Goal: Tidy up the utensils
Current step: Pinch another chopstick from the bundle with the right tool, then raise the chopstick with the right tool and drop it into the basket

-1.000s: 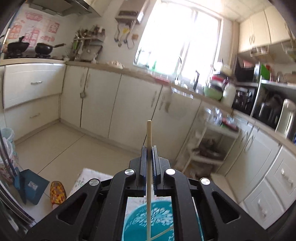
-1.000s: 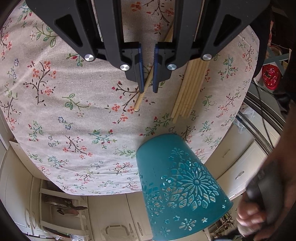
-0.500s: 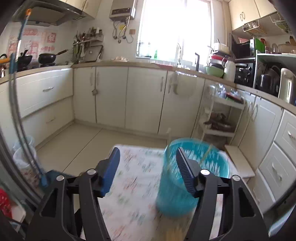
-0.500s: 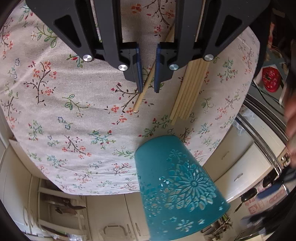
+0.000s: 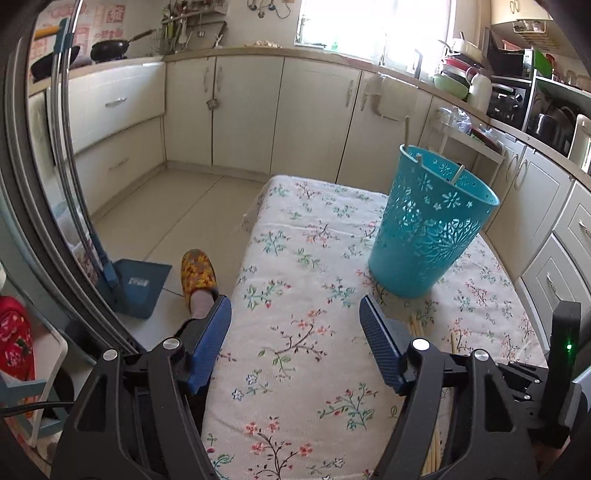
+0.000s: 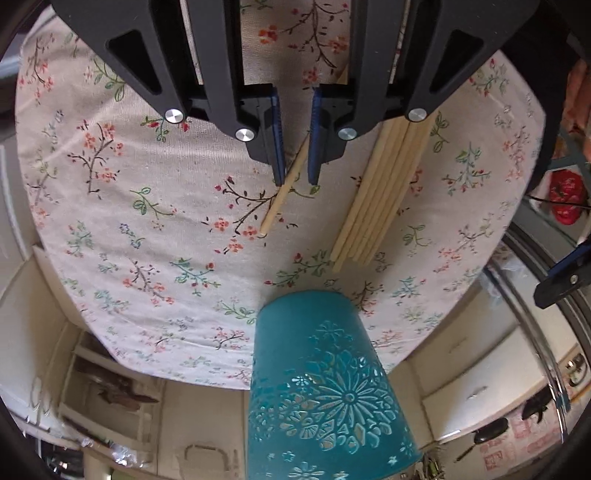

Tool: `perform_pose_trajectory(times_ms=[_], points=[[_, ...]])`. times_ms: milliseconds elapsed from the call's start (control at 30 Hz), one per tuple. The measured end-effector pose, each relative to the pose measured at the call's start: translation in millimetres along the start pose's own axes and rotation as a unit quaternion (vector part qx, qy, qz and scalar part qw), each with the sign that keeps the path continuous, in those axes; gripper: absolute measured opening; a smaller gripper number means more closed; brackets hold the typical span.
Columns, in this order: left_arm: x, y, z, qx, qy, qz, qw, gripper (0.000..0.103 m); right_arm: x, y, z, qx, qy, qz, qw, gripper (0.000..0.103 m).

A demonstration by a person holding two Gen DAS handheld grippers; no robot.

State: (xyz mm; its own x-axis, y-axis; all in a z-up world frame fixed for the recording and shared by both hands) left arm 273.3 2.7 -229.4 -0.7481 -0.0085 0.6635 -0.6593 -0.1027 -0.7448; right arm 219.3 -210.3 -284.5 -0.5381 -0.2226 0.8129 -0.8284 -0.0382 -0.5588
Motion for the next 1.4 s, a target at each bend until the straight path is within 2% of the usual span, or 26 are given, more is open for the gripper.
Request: perform_pose_trajectory(times_ms=[67, 133, 267, 400, 500, 667, 800, 900, 1067, 1200, 1400], points=[[-2.0, 3.3, -1.4, 0.003, 0.006, -0.008, 0.9999, 0.068, -0.5, 0.2, -2.4, -0.001, 0.004, 0.005, 1.000, 0.008], [-3.5, 6.6, -0.6, -0.002, 0.009, -0.013, 0.9999, 0.068, 0.7, 0.7, 3.8, -0.031, -0.013, 0.003, 0.999, 0.006], [-9.6, 16.0, -1.1, -0.004, 0.008, -0.026, 0.9996, 0.068, 17.0, -1.1, 19.2, -0.119, -0.095, 0.019, 0.988, 0.006], [-18.7, 29.5, -3.4, -0.004, 0.008, -0.045, 0.9989, 0.068, 55.6, -16.6, 21.0, -0.152, -0.151, 0.064, 0.975, 0.006], [-22.5, 34.6, 0.3, -0.010, 0.009, -0.050, 0.9987, 0.068, 90.1, -41.6, 18.3, -0.152, -0.178, 0.109, 0.966, 0.006], [-26.0, 39.3, 3.8, -0.015, 0.011, -0.054, 0.9983, 0.068, 135.9, -103.8, 3.1, -0.124, -0.202, 0.192, 0.952, 0.006], [-27.1, 40.2, 4.1, -0.013, 0.010, -0.055, 0.9984, 0.069, 146.3, -158.7, -5.5, -0.103, -0.194, 0.243, 0.945, 0.006], [-27.4, 40.7, 4.2, -0.013, 0.010, -0.052, 0.9985, 0.069, 138.2, -198.0, -5.5, -0.099, -0.175, 0.274, 0.940, 0.006], [-27.3, 41.5, 7.2, -0.021, 0.011, -0.045, 0.9987, 0.069, 108.7, -247.3, 8.8, -0.116, -0.117, 0.305, 0.938, 0.006], [-29.8, 42.6, 7.8, -0.020, 0.016, -0.047, 0.9986, 0.069, 79.9, -258.9, 15.5, -0.117, -0.077, 0.301, 0.943, 0.006], [-33.1, 41.5, 5.2, -0.012, 0.018, -0.050, 0.9985, 0.069, 49.7, -239.0, 20.1, -0.107, -0.053, 0.262, 0.958, 0.006]])
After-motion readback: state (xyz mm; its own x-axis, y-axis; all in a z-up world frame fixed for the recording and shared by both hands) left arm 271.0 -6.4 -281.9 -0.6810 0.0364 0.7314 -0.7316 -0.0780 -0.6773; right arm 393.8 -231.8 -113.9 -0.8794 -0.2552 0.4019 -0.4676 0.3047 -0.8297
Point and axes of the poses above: each gripper's, at about its wrist camera, not at the fingertips, and x roughly against the way its jaws point, z to its right, y to its underside, the point moved 7 cm from there along -x, roughly the way its jaws point, and after that the axes turned 6 degrees about -y, right-handed, at the moved point
